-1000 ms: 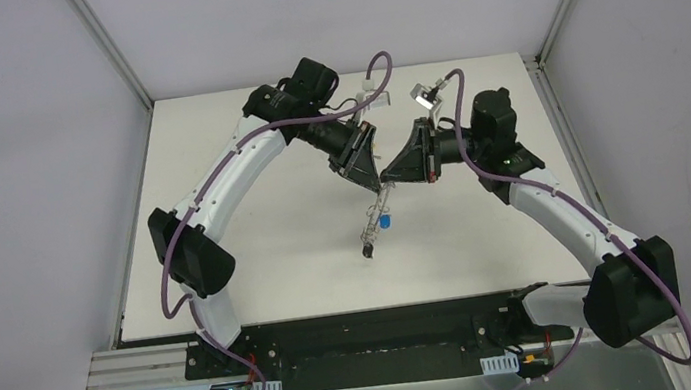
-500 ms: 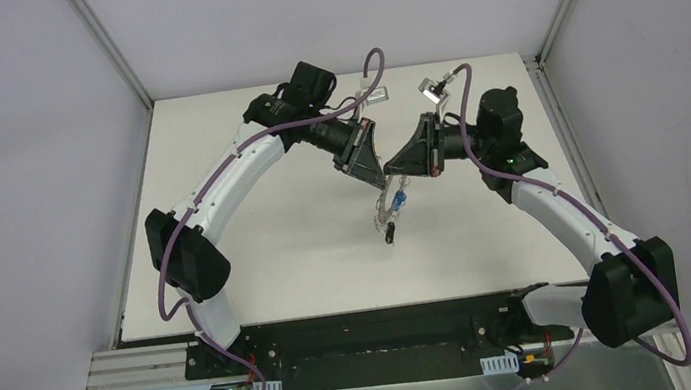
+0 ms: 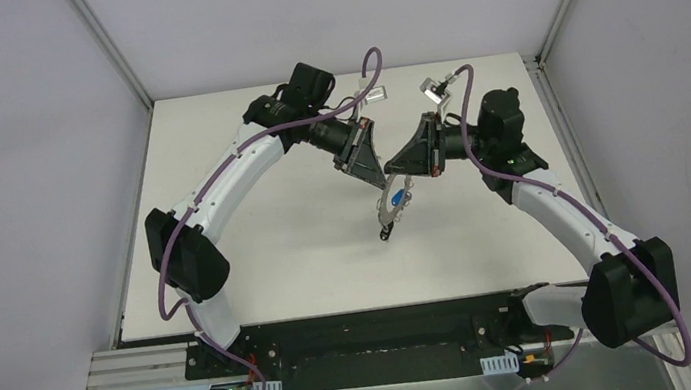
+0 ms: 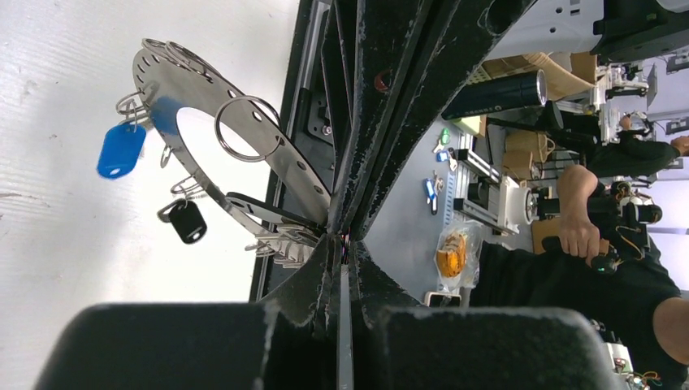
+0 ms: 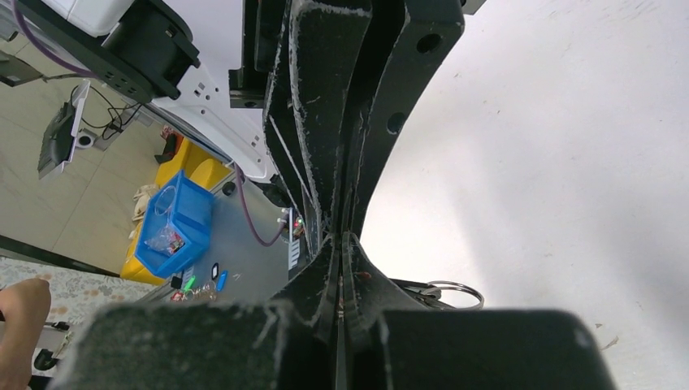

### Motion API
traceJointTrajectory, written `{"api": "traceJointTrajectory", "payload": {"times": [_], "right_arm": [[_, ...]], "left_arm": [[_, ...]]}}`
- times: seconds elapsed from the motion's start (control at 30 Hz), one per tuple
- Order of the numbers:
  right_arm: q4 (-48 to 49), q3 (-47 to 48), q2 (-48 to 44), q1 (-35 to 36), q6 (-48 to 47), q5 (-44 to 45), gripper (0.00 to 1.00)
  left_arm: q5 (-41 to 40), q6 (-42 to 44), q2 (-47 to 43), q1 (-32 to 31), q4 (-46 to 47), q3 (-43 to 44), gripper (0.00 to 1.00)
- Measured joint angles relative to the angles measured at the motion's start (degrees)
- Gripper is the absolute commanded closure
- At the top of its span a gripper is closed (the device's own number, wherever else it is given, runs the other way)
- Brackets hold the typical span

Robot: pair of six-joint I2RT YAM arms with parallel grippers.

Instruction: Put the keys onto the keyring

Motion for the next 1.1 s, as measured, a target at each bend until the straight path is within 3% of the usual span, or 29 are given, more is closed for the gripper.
{"api": "traceJointTrajectory", "payload": {"times": [0.1, 0.3, 0.53, 1.1], "right_arm": [[0.00, -0.04, -0.02, 0.02, -0.22, -0.55, 0.98], [-1.09, -0.04, -0.31, 0.33, -2.69, -1.27, 0.82], [-4.22, 0.09, -1.36, 1.64, -5.81, -2.60, 0.79], [-7.91, 0.11, -1.36, 2.10, -8.22, -1.75, 0.71]], "left_arm": [[-0.09, 1.66, -0.11, -0.07, -1.60, 0.35, 1.00], [-4.15, 4.90, -0.09, -0.61, -7.30, 3.65, 1.00], [-9.20, 8.52, 0.15, -1.22, -15.13, 9.03, 1.00], [-9.86, 12.92, 1.03, -2.32, -16.17, 7.69, 1.00]]}}
